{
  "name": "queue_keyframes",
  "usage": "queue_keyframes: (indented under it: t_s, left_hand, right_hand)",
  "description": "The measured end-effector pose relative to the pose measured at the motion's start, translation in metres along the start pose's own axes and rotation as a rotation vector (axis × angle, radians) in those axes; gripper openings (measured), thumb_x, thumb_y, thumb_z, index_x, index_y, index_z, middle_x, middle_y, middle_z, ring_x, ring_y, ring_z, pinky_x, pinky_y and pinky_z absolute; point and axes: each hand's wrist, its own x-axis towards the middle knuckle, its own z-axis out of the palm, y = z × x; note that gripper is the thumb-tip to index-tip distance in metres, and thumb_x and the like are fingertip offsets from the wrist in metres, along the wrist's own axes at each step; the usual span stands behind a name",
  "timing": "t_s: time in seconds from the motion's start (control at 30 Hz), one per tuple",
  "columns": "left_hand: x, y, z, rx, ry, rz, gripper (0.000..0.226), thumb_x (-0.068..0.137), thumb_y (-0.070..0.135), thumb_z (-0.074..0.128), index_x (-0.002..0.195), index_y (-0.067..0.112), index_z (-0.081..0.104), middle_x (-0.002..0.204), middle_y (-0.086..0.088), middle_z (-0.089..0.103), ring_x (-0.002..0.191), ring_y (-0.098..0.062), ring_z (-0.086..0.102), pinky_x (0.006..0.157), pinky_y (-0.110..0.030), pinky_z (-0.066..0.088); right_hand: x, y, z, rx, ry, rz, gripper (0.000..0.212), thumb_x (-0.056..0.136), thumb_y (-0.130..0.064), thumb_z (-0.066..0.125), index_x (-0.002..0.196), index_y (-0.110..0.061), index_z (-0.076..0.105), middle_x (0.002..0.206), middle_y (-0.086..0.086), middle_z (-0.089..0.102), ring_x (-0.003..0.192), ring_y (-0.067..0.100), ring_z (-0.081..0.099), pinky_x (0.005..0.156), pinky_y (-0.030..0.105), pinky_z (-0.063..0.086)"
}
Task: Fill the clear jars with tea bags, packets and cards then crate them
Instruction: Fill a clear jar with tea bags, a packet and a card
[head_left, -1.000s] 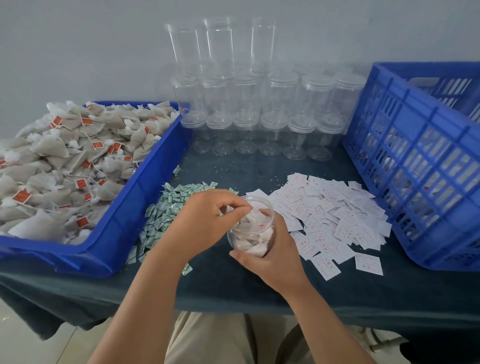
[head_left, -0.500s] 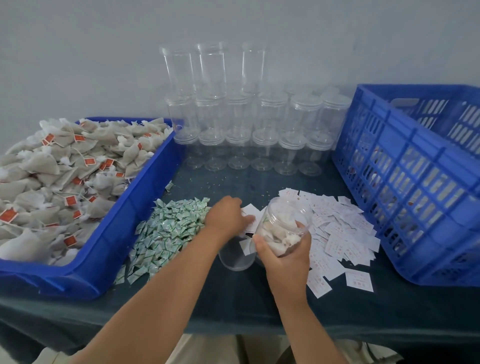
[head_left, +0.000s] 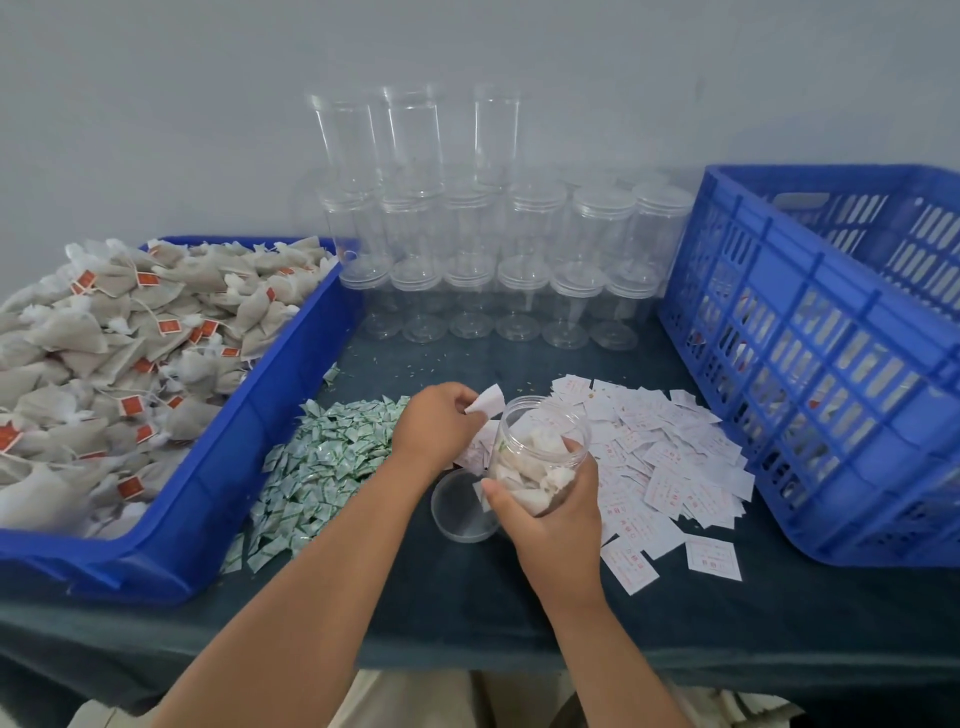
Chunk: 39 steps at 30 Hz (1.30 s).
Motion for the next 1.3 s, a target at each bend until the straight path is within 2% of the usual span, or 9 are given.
queue_keyframes:
  t_s: [0.17,0.37,0.47,0.57,0.67,0.83,1.03,1.17,1.3]
  left_hand:
    - [-0.004,-0.008,-0.009,-0.051,-0.042,-0.063,0.047,0.074,0.036,0.090,0.113,0.031,0.065,0.097,0.011,0.074,0.088,-0.011,0.070,0.074,-0.031,0.052]
    - [-0.020,-0.012,-0.025,-0.069,-0.029,-0.049,0.024,0.082,0.039,0.081,0.068,0.023,0.069,0.064,0.007,0.071,0.062,-0.012,0.065,0.060,-0.033,0.049]
    - [-0.032,0.001,-0.050,-0.159,0.015,0.043,0.023,0.100,0.040,0.065,0.084,0.029,0.077,0.078,0.014,0.077,0.066,-0.002,0.070,0.066,-0.032,0.055]
    - [-0.049,0.023,-0.079,-0.135,0.011,0.223,0.013,0.102,0.042,0.064,0.105,0.041,0.077,0.089,0.022,0.076,0.079,-0.006,0.072,0.065,-0.025,0.055]
    - [-0.066,0.043,-0.099,-0.054,-0.044,0.362,0.012,0.091,0.048,0.074,0.099,0.049,0.065,0.089,0.029,0.073,0.075,0.002,0.068,0.057,-0.010,0.045]
    - [-0.068,0.054,-0.101,0.206,-0.311,0.411,0.022,0.084,0.059,0.078,0.100,0.045,0.077,0.137,0.027,0.060,0.118,0.009,0.052,0.097,-0.022,0.040]
    - [-0.066,0.046,-0.093,0.032,-0.348,0.244,0.038,0.075,0.054,0.088,0.107,0.050,0.066,0.117,0.025,0.066,0.114,0.010,0.058,0.097,-0.028,0.052]
    - [-0.069,0.035,-0.080,-0.325,-0.082,0.125,0.018,0.091,0.055,0.072,0.104,0.043,0.070,0.104,0.031,0.071,0.094,0.013,0.066,0.072,-0.011,0.048]
    - [-0.082,0.005,-0.048,-0.176,0.151,-0.030,0.011,0.099,0.046,0.064,0.100,0.036,0.070,0.091,0.019,0.072,0.080,0.004,0.066,0.078,-0.030,0.054]
  right_hand:
    - [-0.001,0.000,-0.001,-0.012,-0.036,0.012,0.076,0.061,-0.054,0.094,0.121,-0.060,0.049,0.122,-0.023,0.071,0.113,0.001,0.071,0.095,0.033,0.059]
    - [-0.003,-0.002,-0.001,-0.042,-0.088,0.021,0.078,0.062,-0.053,0.095,0.125,-0.058,0.049,0.125,-0.027,0.069,0.115,0.000,0.069,0.098,0.036,0.059]
    - [-0.004,-0.001,0.000,-0.048,-0.129,0.024,0.079,0.062,-0.052,0.095,0.128,-0.047,0.052,0.124,-0.026,0.070,0.115,0.000,0.070,0.100,0.039,0.060]
    - [-0.006,-0.003,0.000,-0.086,-0.151,0.003,0.078,0.061,-0.057,0.095,0.125,-0.056,0.050,0.123,-0.030,0.068,0.113,-0.004,0.068,0.093,0.023,0.058]
    - [-0.007,-0.006,-0.001,-0.101,-0.173,-0.007,0.078,0.061,-0.057,0.094,0.121,-0.066,0.045,0.122,-0.036,0.066,0.112,-0.009,0.066,0.085,0.007,0.050]
    - [-0.009,-0.010,-0.001,-0.088,-0.215,-0.017,0.080,0.063,-0.049,0.096,0.126,-0.057,0.047,0.121,-0.035,0.067,0.110,-0.008,0.067,0.083,0.006,0.050]
    - [-0.011,-0.013,-0.001,-0.091,-0.210,-0.034,0.083,0.064,-0.048,0.096,0.124,-0.069,0.044,0.122,-0.040,0.065,0.110,-0.013,0.066,0.083,0.003,0.048]
    - [-0.010,-0.009,0.000,-0.080,-0.179,-0.054,0.081,0.062,-0.047,0.096,0.123,-0.067,0.046,0.123,-0.036,0.066,0.113,-0.011,0.065,0.084,0.004,0.048]
    - [-0.009,-0.004,-0.001,-0.040,-0.152,-0.052,0.082,0.063,-0.048,0.096,0.129,-0.056,0.047,0.126,-0.032,0.066,0.117,-0.006,0.066,0.090,0.011,0.052]
